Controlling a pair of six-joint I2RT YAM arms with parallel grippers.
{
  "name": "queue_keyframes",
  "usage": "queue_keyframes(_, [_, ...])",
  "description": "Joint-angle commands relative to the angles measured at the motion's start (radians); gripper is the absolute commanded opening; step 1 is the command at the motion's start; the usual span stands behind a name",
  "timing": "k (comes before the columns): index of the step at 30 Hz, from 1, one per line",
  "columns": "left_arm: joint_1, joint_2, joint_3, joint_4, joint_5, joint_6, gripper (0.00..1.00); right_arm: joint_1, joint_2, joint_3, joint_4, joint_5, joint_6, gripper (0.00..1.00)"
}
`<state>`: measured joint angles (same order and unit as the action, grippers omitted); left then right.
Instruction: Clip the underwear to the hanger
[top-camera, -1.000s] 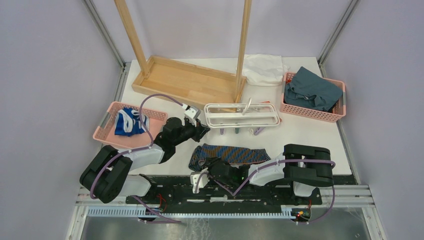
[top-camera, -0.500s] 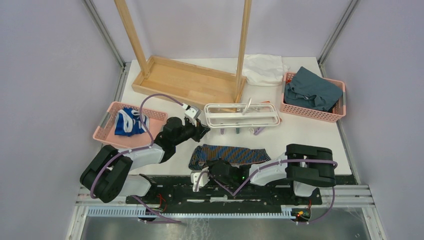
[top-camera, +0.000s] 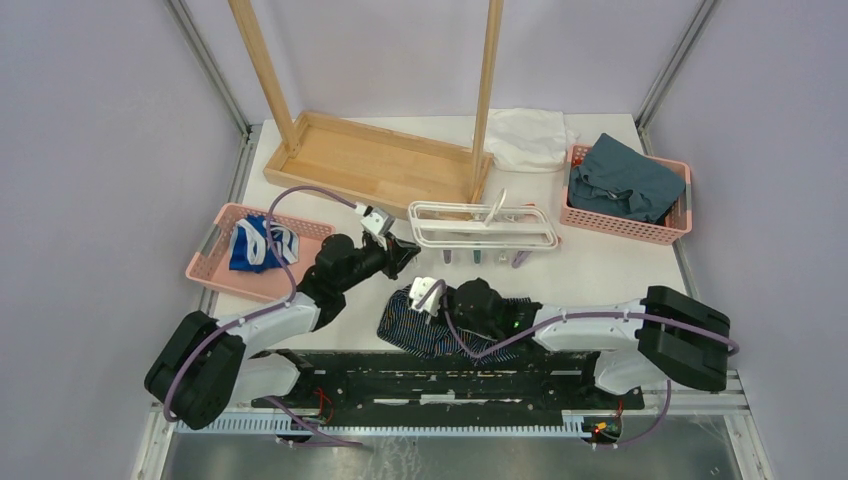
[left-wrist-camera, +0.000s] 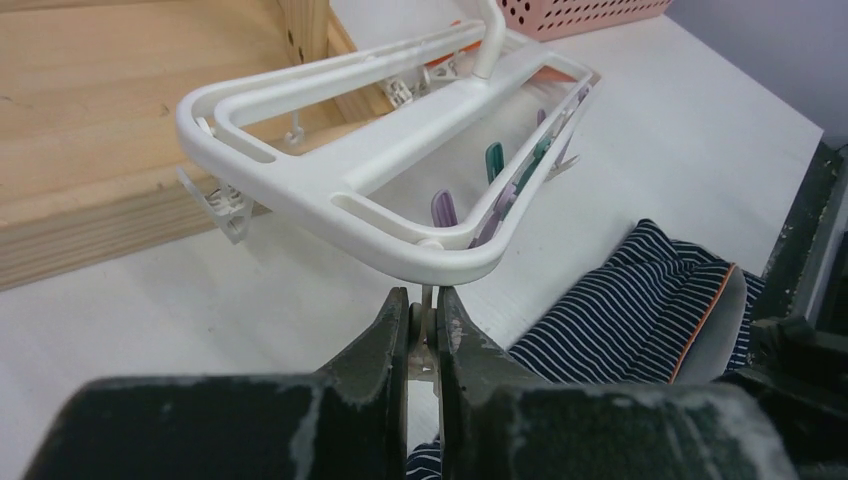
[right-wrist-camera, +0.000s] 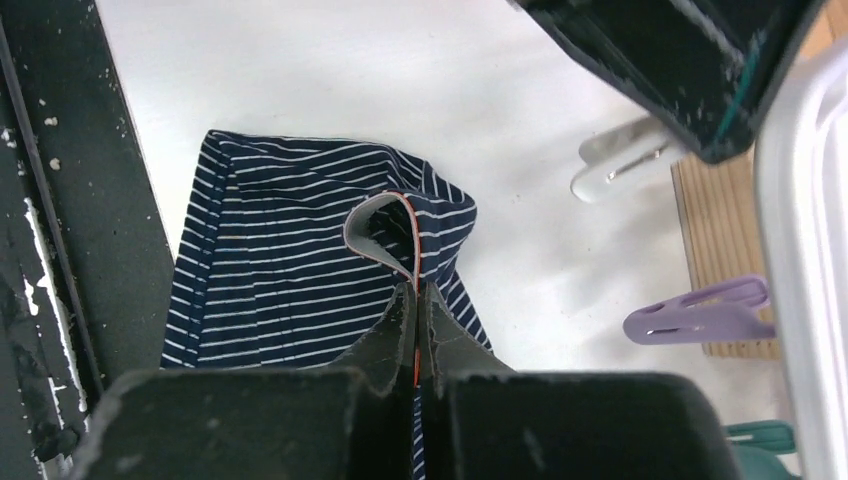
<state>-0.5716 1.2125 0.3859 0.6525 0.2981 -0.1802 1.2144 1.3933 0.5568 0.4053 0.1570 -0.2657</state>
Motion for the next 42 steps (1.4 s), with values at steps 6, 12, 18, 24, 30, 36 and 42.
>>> queue_keyframes(6, [-0.003,-0.076,0.012,0.098,0.037,-0.077,0.03,-0.149,-0.085,0.003,-0.081,-0.278,0.137,0.01])
queue_keyframes(12, [-0.004,-0.061,0.026,0.097,0.134,-0.099,0.03,-0.226,-0.086,0.024,-0.125,-0.416,0.085,0.0])
queue_keyframes(18, [-0.005,-0.094,0.036,0.07,0.192,-0.116,0.03,-0.277,-0.081,0.058,-0.16,-0.524,0.026,0.01])
queue_keyframes(24, [-0.015,-0.121,0.018,0.057,0.231,-0.108,0.03,-0.288,-0.068,0.074,-0.158,-0.561,-0.006,0.01])
queue_keyframes(30, [-0.023,-0.121,0.008,0.062,0.24,-0.101,0.03,-0.289,-0.054,0.097,-0.147,-0.565,-0.01,0.01])
queue_keyframes(36, [-0.028,-0.109,0.008,0.067,0.252,-0.095,0.03,-0.29,-0.068,0.087,-0.106,-0.514,-0.011,0.01])
queue_keyframes(42, [-0.034,-0.098,0.012,0.067,0.269,-0.099,0.03,-0.291,-0.081,0.077,-0.091,-0.436,-0.023,0.0])
